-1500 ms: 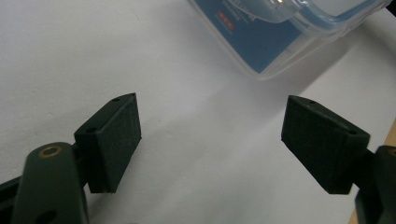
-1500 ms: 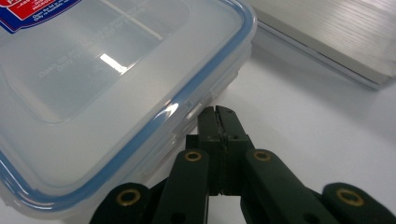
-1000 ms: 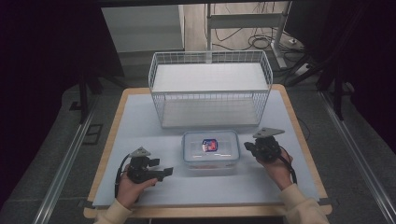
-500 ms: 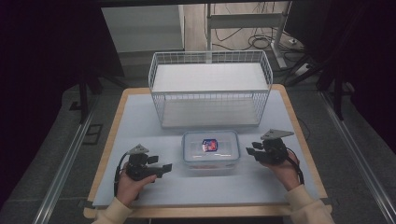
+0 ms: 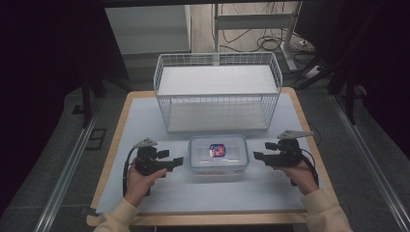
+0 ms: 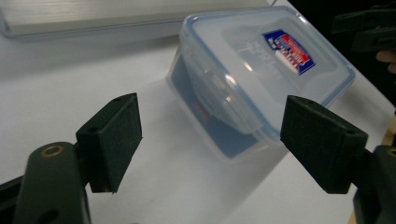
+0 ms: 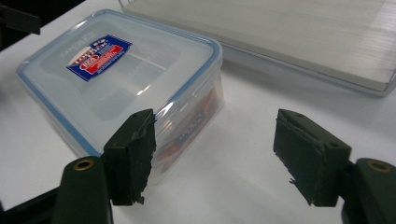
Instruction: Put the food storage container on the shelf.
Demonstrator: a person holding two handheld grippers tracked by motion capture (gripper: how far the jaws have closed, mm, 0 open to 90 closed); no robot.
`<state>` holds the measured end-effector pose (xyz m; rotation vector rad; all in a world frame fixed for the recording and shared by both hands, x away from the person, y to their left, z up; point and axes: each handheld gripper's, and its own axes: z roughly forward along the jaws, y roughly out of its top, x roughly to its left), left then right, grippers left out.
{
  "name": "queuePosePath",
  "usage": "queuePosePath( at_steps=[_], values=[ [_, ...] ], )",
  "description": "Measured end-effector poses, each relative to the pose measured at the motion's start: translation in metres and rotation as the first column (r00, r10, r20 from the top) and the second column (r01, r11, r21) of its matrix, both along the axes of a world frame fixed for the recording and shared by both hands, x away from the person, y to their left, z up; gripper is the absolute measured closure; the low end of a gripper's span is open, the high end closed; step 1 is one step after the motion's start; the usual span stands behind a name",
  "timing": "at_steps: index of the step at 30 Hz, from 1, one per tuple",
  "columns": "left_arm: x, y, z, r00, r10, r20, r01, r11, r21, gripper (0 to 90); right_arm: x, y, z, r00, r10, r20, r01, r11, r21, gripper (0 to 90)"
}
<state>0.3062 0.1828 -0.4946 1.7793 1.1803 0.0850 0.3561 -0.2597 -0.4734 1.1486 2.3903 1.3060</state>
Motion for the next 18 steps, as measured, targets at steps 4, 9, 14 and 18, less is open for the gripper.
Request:
queuePosePath(
  at_steps=[4, 9, 14, 18],
  values=[
    [0.008, -0.005, 0.002, 0.9995, 0.006, -0.031, -0.007, 0.9998, -0.018, 16.8, 0.001, 0.0, 0.0, 0.9997, -0.022, -0.012, 0.022, 1.0, -0.002, 26.8],
    [0.02, -0.015, 0.002, 0.9972, -0.005, -0.075, 0.001, 0.9988, -0.048, 14.7, 0.001, 0.0, 0.001, 0.9996, -0.029, -0.007, 0.029, 1.0, -0.004, 26.7],
    [0.03, -0.029, -0.005, 0.9923, -0.032, -0.12, 0.022, 0.9967, -0.078, 15.1, 0.001, -0.002, 0.001, 0.9997, -0.012, -0.021, 0.013, 0.998, 0.061, 26.5],
    [0.033, -0.035, -0.01, 0.9876, -0.057, -0.146, 0.045, 0.9956, -0.083, 14.7, 0.001, -0.001, 0.0, 0.9997, -0.02, -0.017, 0.021, 0.999, 0.047, 26.2]
  ],
)
